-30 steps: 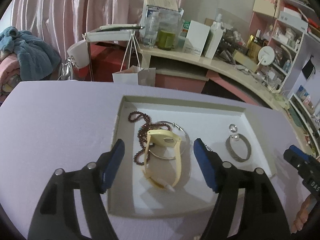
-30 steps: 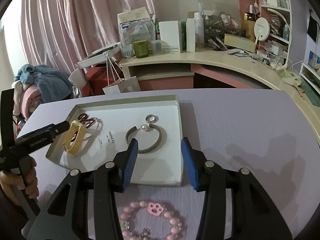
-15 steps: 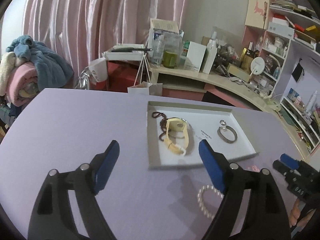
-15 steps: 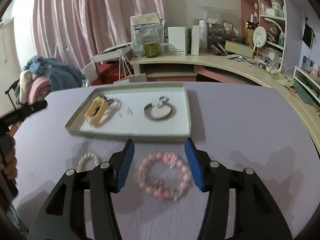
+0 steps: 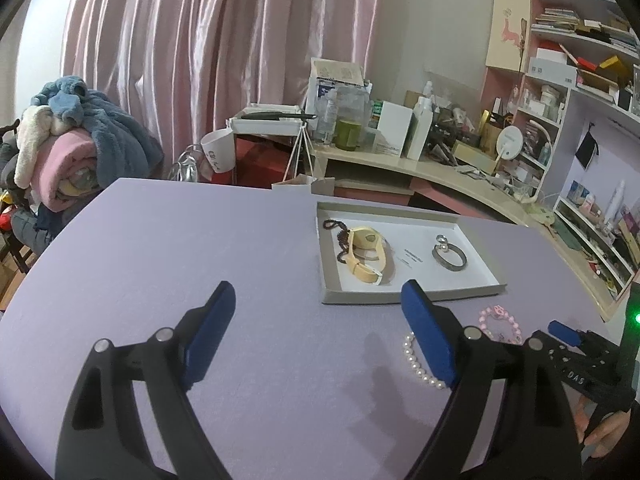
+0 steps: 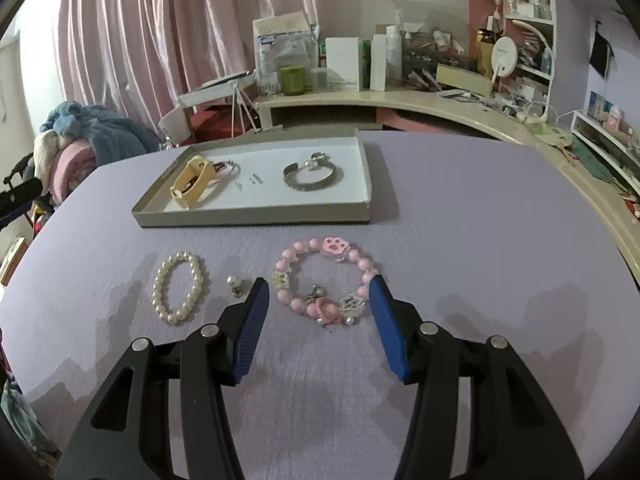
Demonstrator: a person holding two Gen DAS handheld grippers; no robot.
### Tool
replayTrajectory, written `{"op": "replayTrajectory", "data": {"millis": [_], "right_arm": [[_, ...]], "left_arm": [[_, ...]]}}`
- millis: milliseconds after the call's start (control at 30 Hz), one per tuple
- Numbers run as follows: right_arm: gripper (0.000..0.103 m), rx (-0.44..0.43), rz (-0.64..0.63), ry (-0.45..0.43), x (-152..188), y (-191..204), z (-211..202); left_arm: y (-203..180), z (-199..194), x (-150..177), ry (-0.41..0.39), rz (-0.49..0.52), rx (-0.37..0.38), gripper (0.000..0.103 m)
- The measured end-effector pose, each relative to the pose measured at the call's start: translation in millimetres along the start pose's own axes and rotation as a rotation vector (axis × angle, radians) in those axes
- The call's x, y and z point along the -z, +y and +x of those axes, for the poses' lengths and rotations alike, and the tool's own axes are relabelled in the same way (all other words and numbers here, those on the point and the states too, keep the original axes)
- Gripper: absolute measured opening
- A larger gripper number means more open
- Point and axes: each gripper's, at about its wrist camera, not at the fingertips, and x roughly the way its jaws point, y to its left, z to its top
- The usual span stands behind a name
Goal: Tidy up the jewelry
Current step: 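Move the right gripper to the pink beaded bracelet and grasp it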
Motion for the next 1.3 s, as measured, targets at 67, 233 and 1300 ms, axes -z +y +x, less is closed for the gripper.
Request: {"op": "replayTrajectory", "data": {"millis": [67, 233, 1300], "right_arm": [[0.054, 0.005, 0.012, -0.016, -2.0, -5.2, -3.9], [0.054, 0.023, 0.055, -0.038, -7.2, -21.1, -6.9], [0.049, 0.009, 0.128, 0.027, -10.4, -40.2, 21.0]], "left_arm": [[2.7, -2.4, 0.6, -0.004, -0.005, -0.003, 0.085], [7.1, 2.2, 0.8, 0.001, -0.008, -0.011, 0.085], [6.1, 27.7, 7.9, 0.036, 0.007, -0.011, 0.085]]}}
